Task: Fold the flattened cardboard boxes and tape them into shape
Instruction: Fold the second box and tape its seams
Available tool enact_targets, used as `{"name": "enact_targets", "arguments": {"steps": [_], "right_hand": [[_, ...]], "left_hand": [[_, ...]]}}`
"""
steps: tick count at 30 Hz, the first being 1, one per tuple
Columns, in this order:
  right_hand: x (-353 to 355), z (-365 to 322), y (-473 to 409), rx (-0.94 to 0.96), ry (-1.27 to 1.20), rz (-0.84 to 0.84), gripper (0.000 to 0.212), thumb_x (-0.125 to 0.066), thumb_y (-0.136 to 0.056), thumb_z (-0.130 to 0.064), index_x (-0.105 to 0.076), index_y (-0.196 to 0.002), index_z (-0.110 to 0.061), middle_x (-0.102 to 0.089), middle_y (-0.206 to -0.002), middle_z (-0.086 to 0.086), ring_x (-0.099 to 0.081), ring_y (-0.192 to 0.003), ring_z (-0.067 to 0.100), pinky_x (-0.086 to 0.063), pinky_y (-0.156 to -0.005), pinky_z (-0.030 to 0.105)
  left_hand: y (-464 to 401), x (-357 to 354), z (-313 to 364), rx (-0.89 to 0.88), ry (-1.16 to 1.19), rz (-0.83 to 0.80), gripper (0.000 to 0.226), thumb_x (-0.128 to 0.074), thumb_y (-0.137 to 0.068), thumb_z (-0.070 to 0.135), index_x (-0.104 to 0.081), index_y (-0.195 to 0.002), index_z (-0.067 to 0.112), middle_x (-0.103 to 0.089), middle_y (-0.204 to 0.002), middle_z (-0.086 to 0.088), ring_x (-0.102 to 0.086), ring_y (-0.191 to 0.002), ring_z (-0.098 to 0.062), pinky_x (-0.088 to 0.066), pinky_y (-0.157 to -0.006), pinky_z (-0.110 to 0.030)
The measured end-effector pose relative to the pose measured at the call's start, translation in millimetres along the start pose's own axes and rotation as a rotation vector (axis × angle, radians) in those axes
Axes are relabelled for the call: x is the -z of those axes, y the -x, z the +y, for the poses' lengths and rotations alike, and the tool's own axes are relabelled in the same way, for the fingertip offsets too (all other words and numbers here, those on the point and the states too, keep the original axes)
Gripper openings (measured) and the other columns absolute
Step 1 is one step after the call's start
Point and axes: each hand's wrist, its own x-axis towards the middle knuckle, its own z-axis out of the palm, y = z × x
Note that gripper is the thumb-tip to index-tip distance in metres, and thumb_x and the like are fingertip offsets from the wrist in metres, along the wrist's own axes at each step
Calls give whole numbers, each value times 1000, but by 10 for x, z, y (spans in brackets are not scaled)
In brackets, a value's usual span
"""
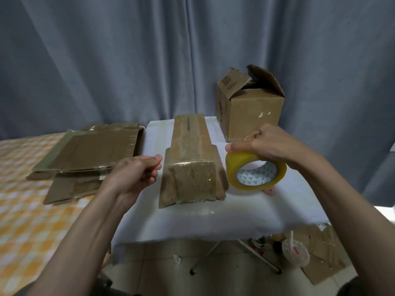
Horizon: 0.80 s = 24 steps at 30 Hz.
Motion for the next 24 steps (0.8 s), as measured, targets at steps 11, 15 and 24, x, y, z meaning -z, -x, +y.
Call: {"name": "enact_targets", "arguments": {"steps": [11, 15, 24], "right_hand": [[-243, 236, -66, -19, -60, -121, 53, -71, -66, -74, -57, -69, -23, -56, -65, 1, -60, -66, 17, -42, -62, 31], [-294, 274, -51, -26, -86, -139, 52, -67, -72, -73, -60, -73, -22, -63, -72, 7, -69, -81, 29, -46, -67, 31], [-260, 331, 34, -98, -141, -266, 55, -58, -86, -69, -77, -98, -19, -76, -96, -3, -71, -94, 16, -57, -88, 35]], "left_hand": [[-39, -43, -72, -33, -521, 95, 32, -76, -83, 37, -61, -75, 10, -67, -73, -8, -57, -60, -17, -48, -61, -27], [73, -110, -35, -575, -929, 418, 23, -75, -83, 31, -61, -84, 13, -62, -83, 1, -57, -80, -20, -42, -71, -24], [468, -1105, -448, -694, -1225, 148, 88, -23, -86, 77, -39, -146, 15, -47, -145, -4, -44, -131, -20, -35, -110, -37]]}}
